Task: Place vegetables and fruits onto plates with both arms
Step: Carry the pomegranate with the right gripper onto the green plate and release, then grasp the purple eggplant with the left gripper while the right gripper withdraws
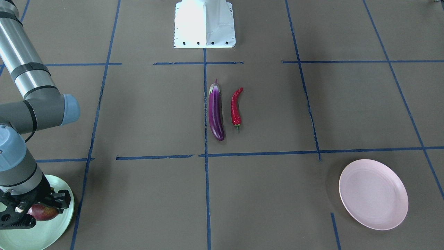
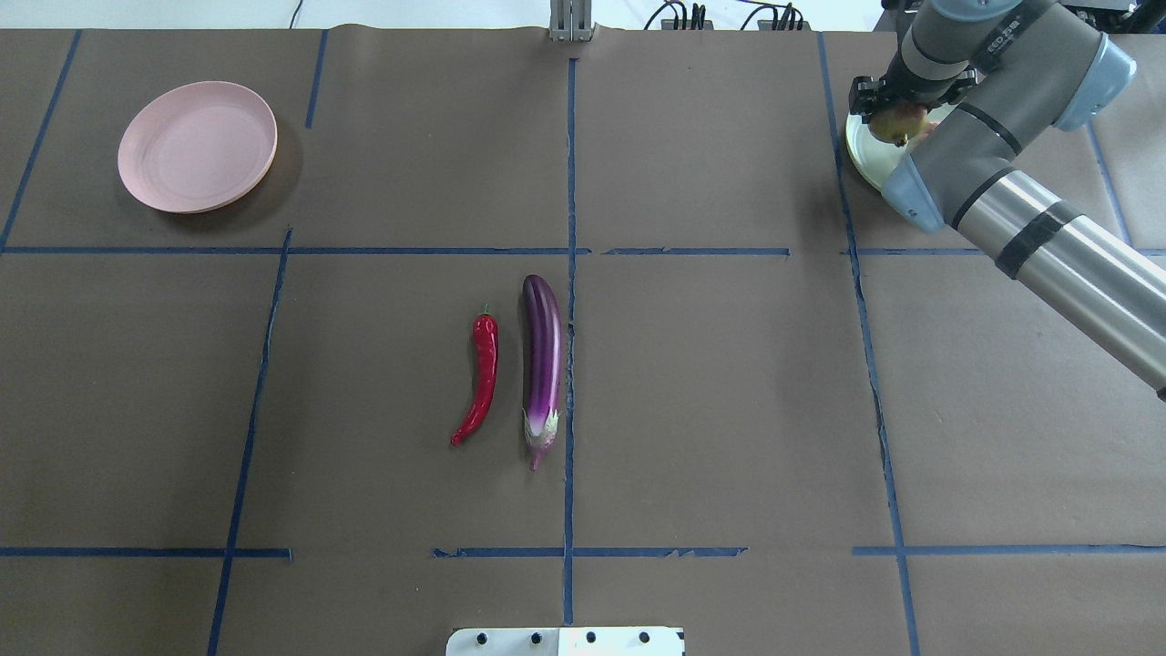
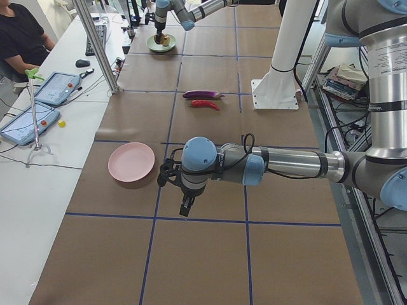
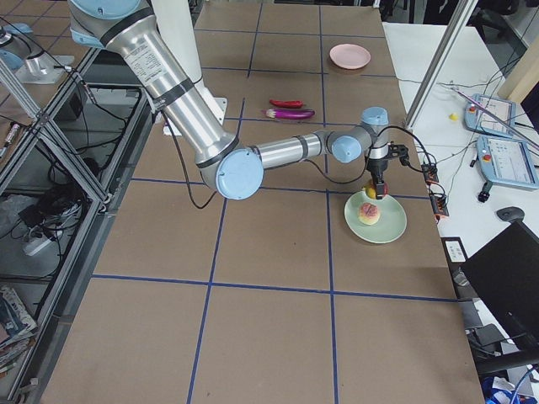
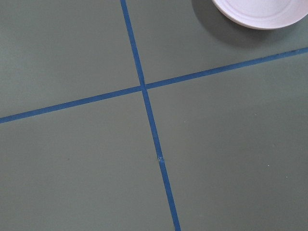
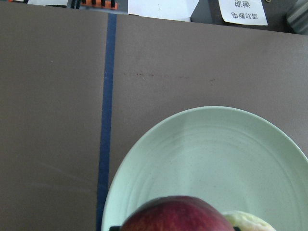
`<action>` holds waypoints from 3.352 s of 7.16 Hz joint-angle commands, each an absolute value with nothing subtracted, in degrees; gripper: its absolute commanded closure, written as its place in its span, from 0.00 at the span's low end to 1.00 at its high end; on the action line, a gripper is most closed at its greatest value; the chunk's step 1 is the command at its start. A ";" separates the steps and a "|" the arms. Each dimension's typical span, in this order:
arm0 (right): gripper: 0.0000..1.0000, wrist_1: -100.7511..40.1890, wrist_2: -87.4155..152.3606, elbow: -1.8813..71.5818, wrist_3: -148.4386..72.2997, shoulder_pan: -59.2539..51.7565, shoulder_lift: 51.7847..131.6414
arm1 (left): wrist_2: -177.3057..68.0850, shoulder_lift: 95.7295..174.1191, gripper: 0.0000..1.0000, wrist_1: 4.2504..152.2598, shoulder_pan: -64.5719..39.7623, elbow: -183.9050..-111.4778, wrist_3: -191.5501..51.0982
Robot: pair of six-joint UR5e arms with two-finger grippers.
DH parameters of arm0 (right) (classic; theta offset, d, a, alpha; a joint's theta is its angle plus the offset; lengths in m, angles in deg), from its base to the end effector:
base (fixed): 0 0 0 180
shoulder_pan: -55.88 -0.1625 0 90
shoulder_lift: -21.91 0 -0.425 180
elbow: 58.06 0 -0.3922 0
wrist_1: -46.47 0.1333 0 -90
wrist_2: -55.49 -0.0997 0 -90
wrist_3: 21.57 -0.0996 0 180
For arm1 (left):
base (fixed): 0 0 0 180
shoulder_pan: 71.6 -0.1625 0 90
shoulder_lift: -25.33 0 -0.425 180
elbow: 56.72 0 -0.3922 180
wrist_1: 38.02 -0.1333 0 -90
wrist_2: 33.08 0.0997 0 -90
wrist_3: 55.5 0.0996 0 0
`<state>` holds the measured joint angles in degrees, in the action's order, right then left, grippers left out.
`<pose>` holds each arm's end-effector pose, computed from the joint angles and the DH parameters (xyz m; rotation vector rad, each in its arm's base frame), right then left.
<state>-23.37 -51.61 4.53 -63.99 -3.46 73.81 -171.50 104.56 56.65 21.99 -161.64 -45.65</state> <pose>-0.3093 -0.7258 0.4548 0.2561 -0.5523 0.1185 -0.0850 -0.4159 0.6017 0.2426 0.8215 0.1675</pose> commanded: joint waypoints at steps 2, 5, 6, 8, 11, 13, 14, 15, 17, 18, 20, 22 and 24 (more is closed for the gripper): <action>0.00 -22.79 -51.03 3.38 -63.84 -3.36 74.55 | -171.42 104.52 0.00 56.63 21.92 -161.75 -45.56; 0.00 -23.05 -54.78 5.48 -58.17 -7.28 74.64 | -172.03 106.18 0.00 56.81 21.13 -161.04 -52.70; 0.00 -23.14 -62.81 6.27 -57.17 -10.79 75.25 | -172.82 107.84 0.00 57.51 18.69 -161.74 -58.86; 0.00 -23.23 -73.83 13.26 -57.08 -15.29 80.76 | -172.74 112.32 0.00 63.28 10.55 -161.66 -72.55; 0.00 -23.49 -84.23 30.05 -57.87 -15.57 93.86 | -171.95 123.97 0.00 66.92 -5.61 -161.40 -94.54; 0.00 -23.41 -85.92 33.08 -58.13 -14.70 95.90 | -161.31 136.10 0.00 66.22 -19.06 -160.17 -111.46; 0.00 -23.41 -85.83 33.17 -58.13 -14.26 95.82 | -156.09 139.99 0.00 65.95 -25.57 -159.91 -119.31; 0.00 -23.32 -85.92 33.26 -58.13 -14.08 95.91 | -151.34 147.42 0.00 63.34 -30.33 -155.56 -126.44; 0.00 -23.23 -85.83 33.26 -58.22 -13.12 95.91 | -141.04 159.58 0.00 61.91 -37.91 -143.79 -129.76; 0.00 -23.23 -85.83 33.35 -58.22 -13.02 95.91 | -140.49 163.98 0.00 62.17 -39.68 -138.51 -134.29; 0.00 -23.23 -85.57 33.26 -58.22 -12.32 95.91 | -135.15 166.22 0.02 62.26 -43.72 -134.95 -134.86; 0.00 -23.23 -85.66 33.35 -58.22 -12.23 95.91 | -133.98 165.61 0.06 61.47 -43.74 -135.03 -133.98; 0.00 -23.32 -85.57 33.26 -58.22 -11.97 96.00 | -131.96 163.07 0.06 61.55 -44.09 -135.03 -132.67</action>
